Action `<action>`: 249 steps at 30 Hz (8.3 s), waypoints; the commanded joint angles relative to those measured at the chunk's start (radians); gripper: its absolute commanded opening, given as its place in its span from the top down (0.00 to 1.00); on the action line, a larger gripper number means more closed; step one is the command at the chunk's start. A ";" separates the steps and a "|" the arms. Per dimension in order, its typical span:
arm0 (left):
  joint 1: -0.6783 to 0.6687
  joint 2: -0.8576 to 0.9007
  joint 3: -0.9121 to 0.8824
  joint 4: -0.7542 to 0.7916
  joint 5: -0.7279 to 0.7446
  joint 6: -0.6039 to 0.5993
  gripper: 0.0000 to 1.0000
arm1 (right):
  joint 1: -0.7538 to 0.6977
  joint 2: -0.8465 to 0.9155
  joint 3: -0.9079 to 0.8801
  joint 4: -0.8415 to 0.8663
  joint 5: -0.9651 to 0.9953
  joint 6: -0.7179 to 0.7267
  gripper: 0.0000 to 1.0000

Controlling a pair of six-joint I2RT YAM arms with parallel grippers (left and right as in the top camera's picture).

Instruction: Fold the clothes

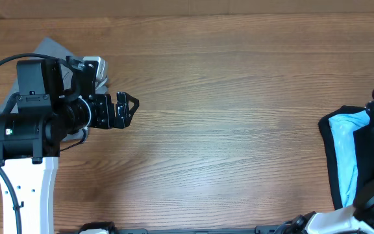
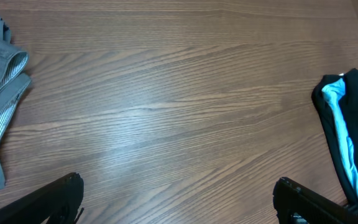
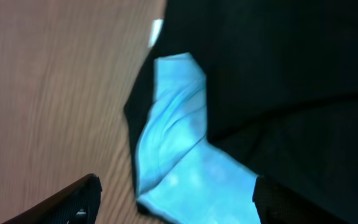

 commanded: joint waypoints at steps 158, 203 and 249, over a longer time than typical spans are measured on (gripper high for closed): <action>-0.126 0.619 1.021 -0.332 -0.444 0.019 0.63 | 0.661 0.438 0.048 0.518 0.054 0.061 0.96; -0.124 0.412 -0.257 0.123 -0.325 -0.161 0.20 | 0.523 -0.187 0.100 -0.555 -0.271 -0.195 0.54; 0.059 0.605 0.024 -0.349 -0.573 -0.111 0.52 | 0.409 -0.187 -0.495 -0.219 0.019 0.077 0.79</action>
